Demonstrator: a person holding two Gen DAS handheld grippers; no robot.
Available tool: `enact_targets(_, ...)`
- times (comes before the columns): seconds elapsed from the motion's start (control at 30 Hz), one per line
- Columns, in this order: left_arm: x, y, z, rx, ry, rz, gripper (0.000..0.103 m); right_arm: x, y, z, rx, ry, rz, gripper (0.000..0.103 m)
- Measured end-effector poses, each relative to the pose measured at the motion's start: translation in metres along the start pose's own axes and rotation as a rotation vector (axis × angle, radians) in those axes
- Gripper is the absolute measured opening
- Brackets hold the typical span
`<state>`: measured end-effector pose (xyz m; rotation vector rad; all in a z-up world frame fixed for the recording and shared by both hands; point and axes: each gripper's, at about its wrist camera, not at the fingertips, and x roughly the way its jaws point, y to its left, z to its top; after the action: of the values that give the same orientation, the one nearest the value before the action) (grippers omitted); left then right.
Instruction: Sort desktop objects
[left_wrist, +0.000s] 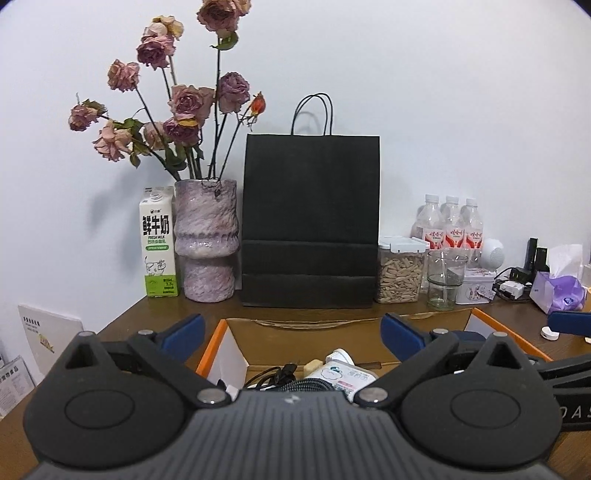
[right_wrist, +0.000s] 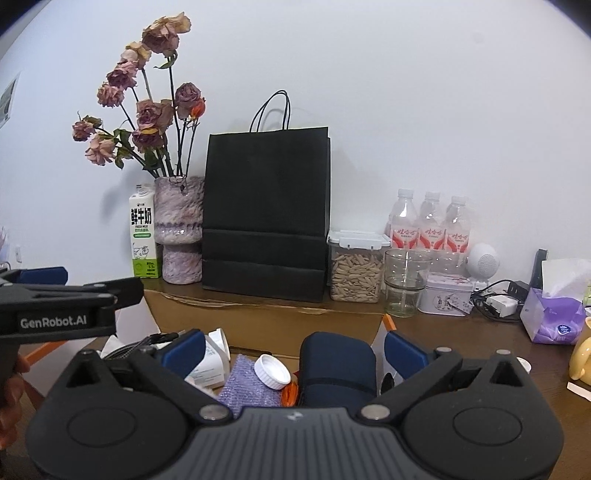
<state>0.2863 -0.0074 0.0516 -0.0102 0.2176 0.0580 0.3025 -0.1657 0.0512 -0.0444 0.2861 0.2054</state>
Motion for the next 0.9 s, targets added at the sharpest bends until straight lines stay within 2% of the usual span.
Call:
enact_targets(0.23,-0.033,0.003,0.003,-0.017,-0.025,0.032,0.103,-0.017,-0.001,0.001,0.02,0.004,0.025,0.103)
enact_targets(0.43,-0.075,0.002,-0.001,-0.022,-0.016,0.019,0.103,-0.048,-0.001,-0.005,0.076,0.034,0.097,0.103)
enact_targets(0.67,-0.136,-0.003,-0.022,-0.035,-0.013,-0.045,0.103,-0.11,0.002,-0.026,0.057,0.035,0.116,0.103)
enact_targets(0.9,-0.188,-0.001,-0.048,-0.058,0.022,-0.045,0.103,-0.178,0.011,-0.058,0.044,0.051,0.11,0.103)
